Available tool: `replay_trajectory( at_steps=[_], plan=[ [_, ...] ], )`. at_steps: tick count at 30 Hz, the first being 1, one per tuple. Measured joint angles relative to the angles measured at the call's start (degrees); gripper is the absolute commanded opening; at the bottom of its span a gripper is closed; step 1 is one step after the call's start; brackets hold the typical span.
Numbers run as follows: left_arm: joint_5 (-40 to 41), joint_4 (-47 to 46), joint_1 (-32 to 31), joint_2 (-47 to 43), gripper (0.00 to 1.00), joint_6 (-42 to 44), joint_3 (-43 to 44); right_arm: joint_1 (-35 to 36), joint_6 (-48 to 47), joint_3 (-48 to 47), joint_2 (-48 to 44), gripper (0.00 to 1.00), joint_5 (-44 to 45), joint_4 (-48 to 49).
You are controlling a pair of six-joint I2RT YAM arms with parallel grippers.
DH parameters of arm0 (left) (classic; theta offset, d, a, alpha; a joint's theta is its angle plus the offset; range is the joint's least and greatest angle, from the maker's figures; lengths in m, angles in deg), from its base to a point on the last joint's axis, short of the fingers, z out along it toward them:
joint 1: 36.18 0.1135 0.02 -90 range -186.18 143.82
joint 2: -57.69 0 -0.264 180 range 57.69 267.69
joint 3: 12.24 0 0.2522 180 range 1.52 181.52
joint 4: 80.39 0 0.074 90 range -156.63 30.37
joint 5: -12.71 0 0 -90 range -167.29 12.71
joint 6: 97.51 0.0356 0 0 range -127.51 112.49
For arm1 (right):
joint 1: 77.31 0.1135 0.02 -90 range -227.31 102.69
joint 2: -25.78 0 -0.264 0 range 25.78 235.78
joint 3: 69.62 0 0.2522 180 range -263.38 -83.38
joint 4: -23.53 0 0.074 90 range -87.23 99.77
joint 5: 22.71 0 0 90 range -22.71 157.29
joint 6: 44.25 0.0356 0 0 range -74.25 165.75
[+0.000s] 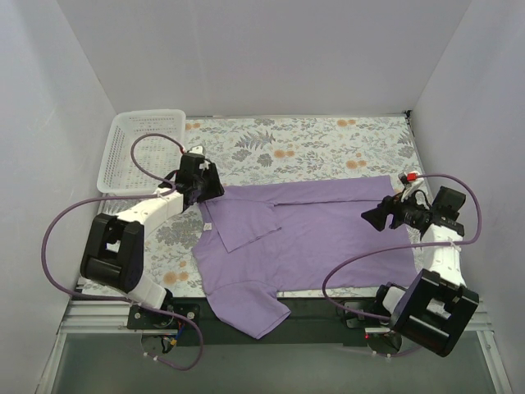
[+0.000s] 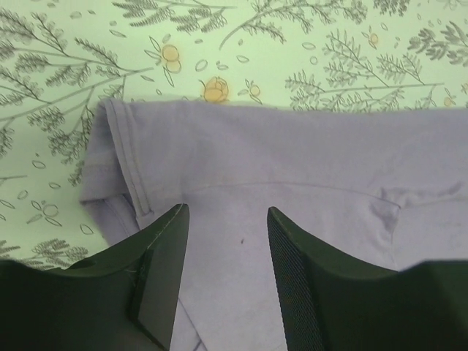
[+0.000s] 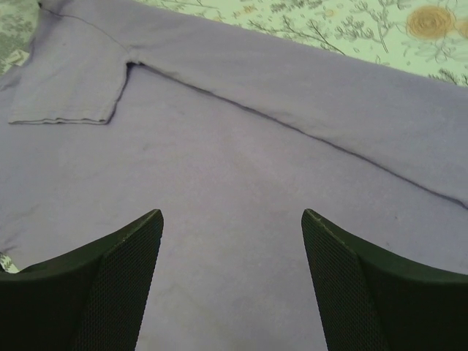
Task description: Fold and stack the t-shirts
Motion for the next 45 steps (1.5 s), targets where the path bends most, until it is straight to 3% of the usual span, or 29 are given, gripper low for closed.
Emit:
replay_trajectory(
  at_steps=[5,10,14,24,42,45],
  plan=[
    [2.08,-0.70,0.85,0.87,0.38,0.72,1.03,0.00,-0.02,-7.54,11.28,0.75,5.81,-1.88],
    [4.57,-2.93,1.31,1.01,0.29,0.74,1.03,0.02,-0.13,-18.25,22.12,0.75,9.62,-2.75],
    [6.03,-4.66,1.31,2.49,0.26,0.72,1.03,0.09,-0.11,-22.73,28.11,0.73,12.39,-3.10],
    [6.29,-6.45,1.57,8.85,0.17,0.70,1.09,0.57,2.25,-34.67,43.89,0.56,22.95,-3.48],
    [5.86,-4.70,3.37,20.50,0.09,0.13,11.72,2.43,3.52,-37.42,48.94,0.51,25.24,-2.91],
    [5.88,-4.20,3.52,21.46,0.09,0.17,13.11,2.91,3.26,-38.03,49.46,0.41,25.11,-2.80]
  ],
)
